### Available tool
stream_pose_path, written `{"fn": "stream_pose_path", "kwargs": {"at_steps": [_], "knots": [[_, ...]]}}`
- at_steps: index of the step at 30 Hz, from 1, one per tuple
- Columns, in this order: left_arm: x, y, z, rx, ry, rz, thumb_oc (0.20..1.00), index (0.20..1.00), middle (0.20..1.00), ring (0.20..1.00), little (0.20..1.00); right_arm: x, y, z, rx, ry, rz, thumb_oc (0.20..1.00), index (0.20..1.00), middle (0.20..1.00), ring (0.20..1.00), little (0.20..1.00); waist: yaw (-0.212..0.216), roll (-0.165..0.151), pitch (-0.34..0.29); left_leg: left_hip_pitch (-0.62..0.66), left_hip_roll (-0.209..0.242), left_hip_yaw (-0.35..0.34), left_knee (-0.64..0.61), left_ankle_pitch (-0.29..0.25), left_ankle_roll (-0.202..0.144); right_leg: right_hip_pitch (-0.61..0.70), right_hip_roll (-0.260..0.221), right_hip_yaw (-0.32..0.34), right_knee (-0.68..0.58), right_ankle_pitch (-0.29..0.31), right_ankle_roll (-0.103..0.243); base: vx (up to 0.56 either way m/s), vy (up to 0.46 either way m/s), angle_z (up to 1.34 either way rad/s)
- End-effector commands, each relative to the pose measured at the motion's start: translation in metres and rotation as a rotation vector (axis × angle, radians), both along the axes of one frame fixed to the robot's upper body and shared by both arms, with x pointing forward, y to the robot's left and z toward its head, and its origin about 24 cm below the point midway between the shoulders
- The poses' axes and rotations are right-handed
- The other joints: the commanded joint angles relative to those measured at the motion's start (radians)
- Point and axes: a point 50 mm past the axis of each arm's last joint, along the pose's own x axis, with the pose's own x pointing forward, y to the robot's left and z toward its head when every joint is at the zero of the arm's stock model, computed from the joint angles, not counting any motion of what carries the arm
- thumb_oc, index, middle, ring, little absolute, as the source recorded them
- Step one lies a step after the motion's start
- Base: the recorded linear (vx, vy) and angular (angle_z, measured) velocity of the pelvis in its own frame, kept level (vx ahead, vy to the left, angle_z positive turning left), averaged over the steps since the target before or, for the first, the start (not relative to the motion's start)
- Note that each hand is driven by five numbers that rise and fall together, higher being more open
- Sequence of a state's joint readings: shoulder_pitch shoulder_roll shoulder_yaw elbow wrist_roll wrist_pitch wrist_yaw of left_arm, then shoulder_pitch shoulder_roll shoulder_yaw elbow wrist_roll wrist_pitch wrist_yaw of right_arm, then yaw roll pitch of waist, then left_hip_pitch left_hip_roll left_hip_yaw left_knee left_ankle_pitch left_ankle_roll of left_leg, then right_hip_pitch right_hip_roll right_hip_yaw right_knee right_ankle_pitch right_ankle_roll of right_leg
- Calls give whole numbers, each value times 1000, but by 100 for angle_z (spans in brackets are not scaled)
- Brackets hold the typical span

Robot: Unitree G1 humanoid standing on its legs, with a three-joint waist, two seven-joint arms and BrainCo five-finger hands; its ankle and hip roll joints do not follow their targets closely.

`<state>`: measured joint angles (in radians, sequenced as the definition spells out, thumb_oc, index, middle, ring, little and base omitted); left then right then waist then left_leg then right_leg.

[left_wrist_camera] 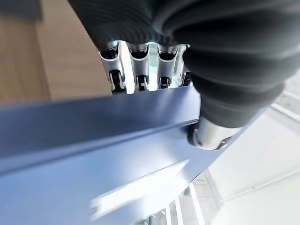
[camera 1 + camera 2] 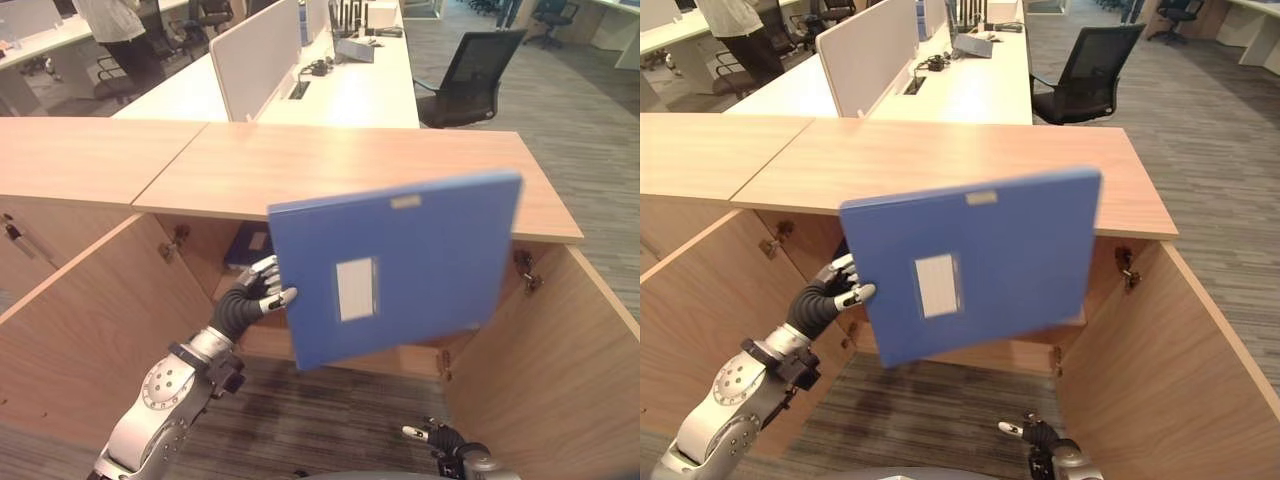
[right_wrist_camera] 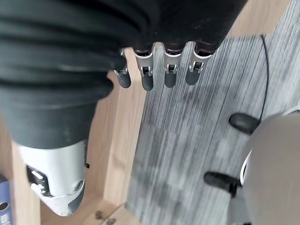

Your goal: Put the empty folder in the office cabinet

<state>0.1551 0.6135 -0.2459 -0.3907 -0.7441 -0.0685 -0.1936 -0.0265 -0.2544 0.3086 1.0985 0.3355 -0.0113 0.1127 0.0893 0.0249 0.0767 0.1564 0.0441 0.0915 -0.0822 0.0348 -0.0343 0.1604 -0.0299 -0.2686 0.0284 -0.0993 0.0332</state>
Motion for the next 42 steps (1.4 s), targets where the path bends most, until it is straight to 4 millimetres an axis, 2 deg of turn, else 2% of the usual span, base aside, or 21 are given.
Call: {"fn": "stream_pose_path", "kwargs": {"at_steps": [1, 7, 9, 11, 12, 14, 15, 16, 19, 20, 21, 22, 25, 27, 28, 29, 34, 38, 42], "knots": [[4, 2, 29, -112, -121, -3, 200, 200, 200, 200, 200, 21, 9, 6, 46, -70, -3, 1000, 1000, 1000, 1000, 1000, -8, -65, -30, 35, -81, -16, -5, -104, 41, 12, 6, 30, -116, 114, 77, 0, 0, 0], [2, 6, 17, -76, -77, 46, 200, 200, 200, 200, 200, 16, 7, 4, 34, -56, -20, 1000, 1000, 1000, 1000, 1000, -3, -66, -30, 36, -80, -19, -5, -105, 40, 15, 6, 26, -116, 111, 76, 0, -1, 1], [0, 10, 9, -48, -49, 76, 200, 200, 200, 200, 200, 15, 4, 4, 20, -62, -26, 1000, 1000, 1000, 1000, 1000, -2, -67, -30, 36, -81, -20, -5, -104, 41, 16, 7, 26, -116, 110, 76, 0, 0, 0], [-5, 20, -6, 55, 0, 135, 200, 200, 200, 200, 200, 18, -4, 7, -43, -78, -18, 1000, 1000, 1000, 1000, 1000, 0, -65, -29, 34, -80, -22, -5, -105, 42, 14, 7, 24, -116, 109, 75, 0, 0, 0], [-5, 20, -6, 55, 0, 135, 200, 200, 200, 200, 200, 18, -4, 7, -43, -78, -18, 1000, 1000, 1000, 1000, 1000, 0, -65, -29, 34, -80, -22, -5, -105, 42, 14, 7, 24, -116, 109, 75, 0, 0, 0], [-14, 37, -26, 178, 78, 204, 200, 200, 200, 200, 200, 21, -7, 10, -79, -97, 7, 1000, 1000, 1000, 1000, 1000, 2, -63, -26, 33, -79, -23, -5, -104, 44, 12, 7, 24, -116, 108, 74, 0, 0, 0], [-14, 37, -27, 179, 78, 205, 200, 200, 200, 200, 200, 21, -7, 10, -79, -96, 7, 1000, 1000, 1000, 1000, 1000, 1, -63, -27, 32, -79, -23, -5, -104, 44, 12, 7, 24, -116, 108, 74, -10, -5, -3], [-20, 52, -38, 293, 114, 261, 200, 200, 200, 200, 200, 23, -12, 13, -103, -109, 10, 1000, 1000, 1000, 1000, 1000, 5, -61, -25, 30, -79, -25, -5, -103, 44, 11, 7, 22, -116, 106, 74, -7, -7, -4], [-28, 69, -52, 408, 167, 333, 200, 200, 200, 200, 200, 29, -18, 19, -156, -139, 39, 1000, 1000, 1000, 1000, 1000, 9, -61, -24, 26, -79, -30, -5, -102, 45, 8, 7, 20, -116, 105, 73, 0, 0, 0], [-28, 69, -52, 409, 167, 333, 200, 200, 200, 200, 200, 29, -18, 19, -157, -138, 40, 1000, 1000, 1000, 1000, 1000, 8, -61, -25, 26, -79, -31, -5, -102, 45, 8, 7, 20, -116, 104, 73, -7, -3, 3], [-33, 82, -60, 499, 195, 384, 200, 200, 200, 200, 200, 35, -25, 25, -201, -168, 56, 1000, 1000, 1000, 1000, 1000, 11, -61, -23, 24, -79, -33, -5, -102, 46, 7, 6, 18, -116, 103, 73, -4, -1, 9], [-33, 82, -60, 500, 195, 385, 200, 200, 200, 200, 200, 35, -25, 25, -201, -167, 56, 1000, 1000, 1000, 1000, 1000, 11, -60, -24, 24, -79, -33, -5, -102, 46, 7, 6, 18, -116, 103, 73, -5, -1, 9], [-42, 102, -70, 637, 235, 467, 200, 200, 200, 200, 200, 49, -39, 40, -291, -234, 94, 1000, 1000, 1000, 1000, 1000, 12, -57, -22, 20, -79, -35, -5, -102, 48, 4, 5, 15, -116, 101, 73, -2, 4, 4], [-42, 102, -70, 637, 236, 467, 200, 200, 200, 200, 200, 48, -39, 40, -291, -234, 94, 1000, 1000, 1000, 1000, 1000, 11, -57, -22, 20, -79, -35, -5, -102, 48, 5, 5, 14, -116, 101, 73, 0, 0, 0], [-46, 118, -78, 755, 260, 536, 200, 200, 200, 200, 200, 58, -53, 56, -371, -298, 121, 1000, 1000, 1000, 1000, 1000, 11, -57, -20, 19, -80, -38, -5, -102, 49, 4, 4, 10, -116, 100, 73, 0, 0, 0], [-47, 125, -80, 809, 261, 577, 200, 200, 200, 200, 200, 61, -62, 63, -420, -317, 124, 1000, 1000, 1000, 1000, 1000, 12, -57, -20, 14, -81, -42, -5, -101, 50, 1, 3, 7, -116, 100, 73, 0, 0, 0], [-48, 136, -74, 904, 220, 672, 200, 200, 200, 200, 200, 68, -77, 78, -544, -363, 168, 1000, 1000, 1000, 1000, 1000, 15, -57, -19, 8, -83, -47, -5, -102, 50, -5, 0, 1, -116, 98, 73, -1, 6, 3], [-39, 132, -64, 923, 138, 681, 200, 200, 200, 200, 200, 77, -76, 87, -555, -420, 177, 1000, 1000, 1000, 1000, 1000, 16, -59, -14, 7, -83, -50, -5, -101, 49, -4, -1, 0, -116, 99, 73, 0, 0, 0], [-25, 115, -42, 930, -23, 625, 200, 200, 200, 200, 200, 98, -60, 108, -576, -556, 311, 1000, 1000, 1000, 1000, 1000, 18, -60, -9, 8, -83, -47, -5, -101, 48, -4, -1, 0, -116, 99, 73, 0, 0, 0]]}}
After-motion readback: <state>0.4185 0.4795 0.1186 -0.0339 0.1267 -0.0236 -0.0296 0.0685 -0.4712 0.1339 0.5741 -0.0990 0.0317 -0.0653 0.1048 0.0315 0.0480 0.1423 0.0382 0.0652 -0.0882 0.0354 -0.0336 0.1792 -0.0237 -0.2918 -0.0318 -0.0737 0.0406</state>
